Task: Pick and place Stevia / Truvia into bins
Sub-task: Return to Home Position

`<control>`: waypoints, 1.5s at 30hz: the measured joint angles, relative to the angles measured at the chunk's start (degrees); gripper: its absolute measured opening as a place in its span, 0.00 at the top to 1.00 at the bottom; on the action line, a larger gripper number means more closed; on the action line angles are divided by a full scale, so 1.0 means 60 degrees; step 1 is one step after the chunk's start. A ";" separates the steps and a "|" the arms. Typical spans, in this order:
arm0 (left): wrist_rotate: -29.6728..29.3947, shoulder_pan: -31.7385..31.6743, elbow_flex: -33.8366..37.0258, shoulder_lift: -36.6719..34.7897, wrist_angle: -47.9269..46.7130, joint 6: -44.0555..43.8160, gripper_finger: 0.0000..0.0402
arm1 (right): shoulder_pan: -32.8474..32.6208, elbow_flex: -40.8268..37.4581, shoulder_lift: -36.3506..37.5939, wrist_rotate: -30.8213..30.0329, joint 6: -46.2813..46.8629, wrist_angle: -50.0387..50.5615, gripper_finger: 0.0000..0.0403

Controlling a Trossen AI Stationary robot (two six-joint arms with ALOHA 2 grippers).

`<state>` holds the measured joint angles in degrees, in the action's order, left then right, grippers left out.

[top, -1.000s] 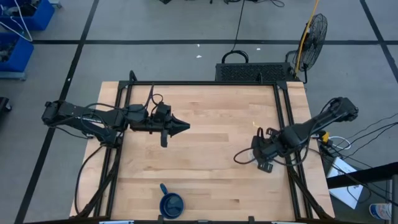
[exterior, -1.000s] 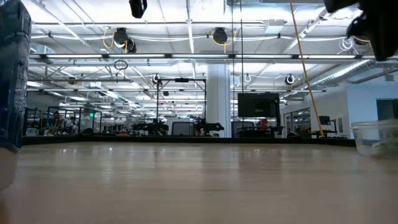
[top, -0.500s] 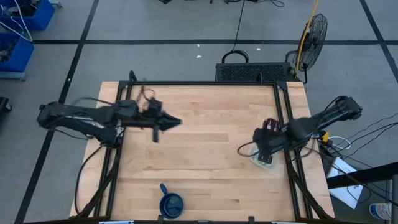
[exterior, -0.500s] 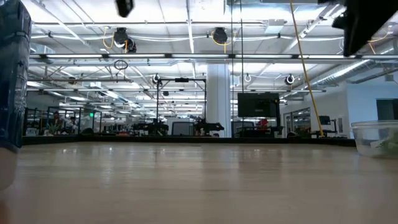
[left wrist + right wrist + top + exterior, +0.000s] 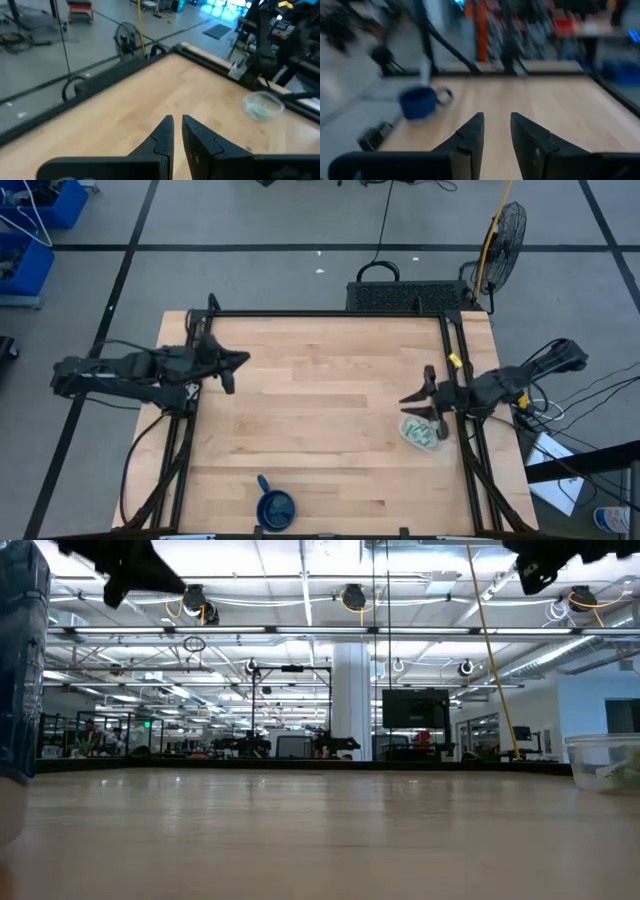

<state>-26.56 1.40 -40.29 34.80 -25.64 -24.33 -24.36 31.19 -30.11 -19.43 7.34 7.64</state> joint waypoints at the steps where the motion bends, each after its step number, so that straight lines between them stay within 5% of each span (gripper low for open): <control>1: 0.0152 -0.0047 0.0328 -0.0087 0.0184 -0.0063 0.90 | 0.0002 -0.0631 0.0339 0.0264 -0.0288 -0.0927 0.78; 8: 0.0767 -0.0412 0.2938 -0.0683 0.2677 -0.0749 0.90 | 0.0151 -0.3954 0.2569 0.0501 -0.0515 -0.5023 0.78; 16: 0.0922 -0.1124 0.4881 -0.2068 0.4156 -0.1581 0.90 | 0.0193 -0.4708 0.4968 0.0450 -0.0501 -0.3483 0.78; 22: 0.0996 -0.1252 0.6531 -0.2436 0.6473 -0.2039 0.90 | 0.0189 -0.4684 0.4951 -0.1081 -0.0756 -0.2715 0.78; 28: 0.0950 -0.1248 0.6618 -0.2303 0.6314 -0.1765 0.90 | 0.0189 -0.4694 0.4919 -0.2779 -0.0337 -0.2235 0.78; 36: 0.0921 -0.1248 0.6618 -0.2305 0.6257 0.0178 0.90 | 0.0189 -0.4702 0.4911 -0.2757 -0.0405 -0.2234 0.78; 45: 0.0924 -0.1248 0.6618 -0.2305 0.6250 0.0468 0.90 | 0.0189 -0.4709 0.4905 -0.2949 0.0058 -0.2416 0.78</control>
<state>-21.02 -6.09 -0.58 20.97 11.86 -21.52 -23.22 2.94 -0.68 -37.13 7.69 -6.85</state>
